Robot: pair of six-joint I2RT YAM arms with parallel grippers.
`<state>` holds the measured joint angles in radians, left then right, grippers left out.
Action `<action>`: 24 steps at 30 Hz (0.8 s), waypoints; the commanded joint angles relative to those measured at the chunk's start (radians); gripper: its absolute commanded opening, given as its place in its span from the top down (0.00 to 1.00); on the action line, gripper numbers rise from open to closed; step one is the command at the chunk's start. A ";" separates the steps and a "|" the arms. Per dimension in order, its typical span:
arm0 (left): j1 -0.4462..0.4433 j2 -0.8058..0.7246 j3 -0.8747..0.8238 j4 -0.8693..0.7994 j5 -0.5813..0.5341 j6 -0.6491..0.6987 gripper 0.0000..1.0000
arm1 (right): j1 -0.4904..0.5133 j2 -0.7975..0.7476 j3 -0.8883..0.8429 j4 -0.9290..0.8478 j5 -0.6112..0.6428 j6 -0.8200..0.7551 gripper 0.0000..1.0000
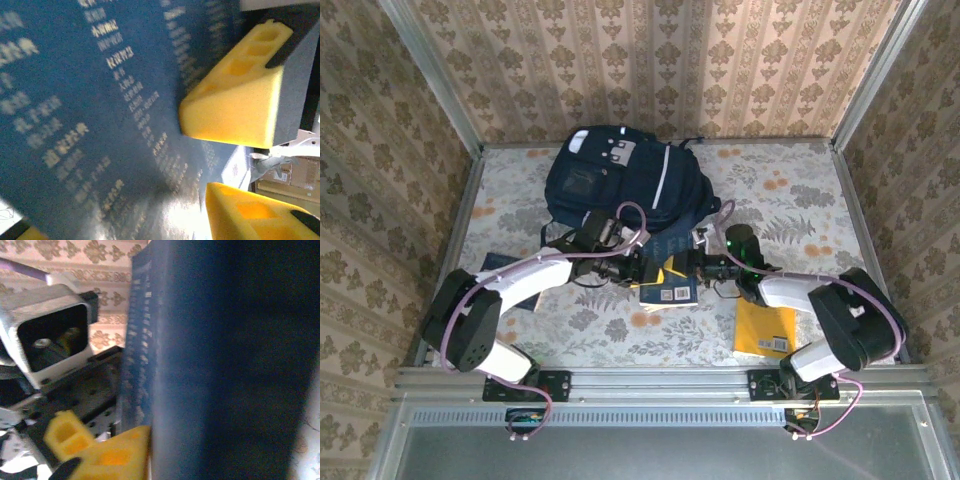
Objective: Pack the student bag
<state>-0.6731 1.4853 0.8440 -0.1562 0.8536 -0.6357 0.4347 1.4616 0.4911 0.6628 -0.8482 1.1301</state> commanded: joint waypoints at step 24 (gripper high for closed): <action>0.121 -0.201 0.047 0.159 0.259 -0.042 0.34 | -0.002 -0.420 0.116 -0.195 -0.072 -0.121 1.00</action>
<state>-0.5598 1.3293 0.8780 -0.0998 1.0080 -0.6453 0.4328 1.0901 0.5568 0.4019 -0.8673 0.9958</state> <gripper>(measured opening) 0.658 0.148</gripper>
